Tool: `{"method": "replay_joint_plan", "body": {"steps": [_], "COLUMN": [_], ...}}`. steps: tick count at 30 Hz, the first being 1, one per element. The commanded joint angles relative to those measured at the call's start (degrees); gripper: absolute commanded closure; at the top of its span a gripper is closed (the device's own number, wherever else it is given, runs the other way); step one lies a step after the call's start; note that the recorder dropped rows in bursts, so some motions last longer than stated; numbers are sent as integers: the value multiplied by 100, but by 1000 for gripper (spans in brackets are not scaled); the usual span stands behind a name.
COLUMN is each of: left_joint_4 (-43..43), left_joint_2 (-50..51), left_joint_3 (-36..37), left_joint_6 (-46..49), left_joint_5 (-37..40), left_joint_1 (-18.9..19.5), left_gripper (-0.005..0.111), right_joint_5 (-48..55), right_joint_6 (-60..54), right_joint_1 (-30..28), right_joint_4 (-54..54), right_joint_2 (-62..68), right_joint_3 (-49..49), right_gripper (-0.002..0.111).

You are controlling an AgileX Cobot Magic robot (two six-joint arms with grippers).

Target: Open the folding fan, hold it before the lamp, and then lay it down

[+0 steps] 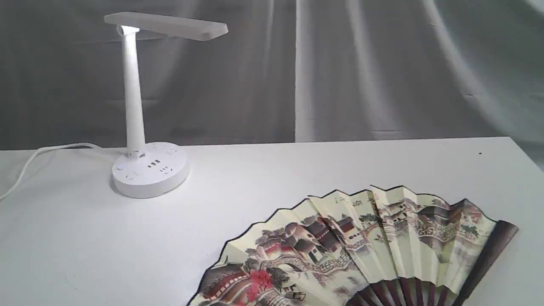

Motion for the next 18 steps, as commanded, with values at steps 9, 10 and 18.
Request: {"method": "replay_joint_plan", "body": {"steps": [9, 10, 18], "left_joint_4": [-31, -31, -31], "left_joint_2": [-15, -15, -15], "left_joint_3": [24, 24, 24], "left_joint_6": [47, 47, 36], "left_joint_5": [-51, -51, -51], "left_joint_1": [10, 10, 10], "left_gripper": [107, 107, 107], "right_joint_5": [-27, -27, -223], "right_joint_6": [-4, -4, -72], "right_joint_1": [14, 14, 14], "right_joint_4": [9, 9, -165], "right_joint_2": [-5, -5, -5], "right_joint_3": [22, 22, 22], "right_gripper": [108, 108, 108]}}
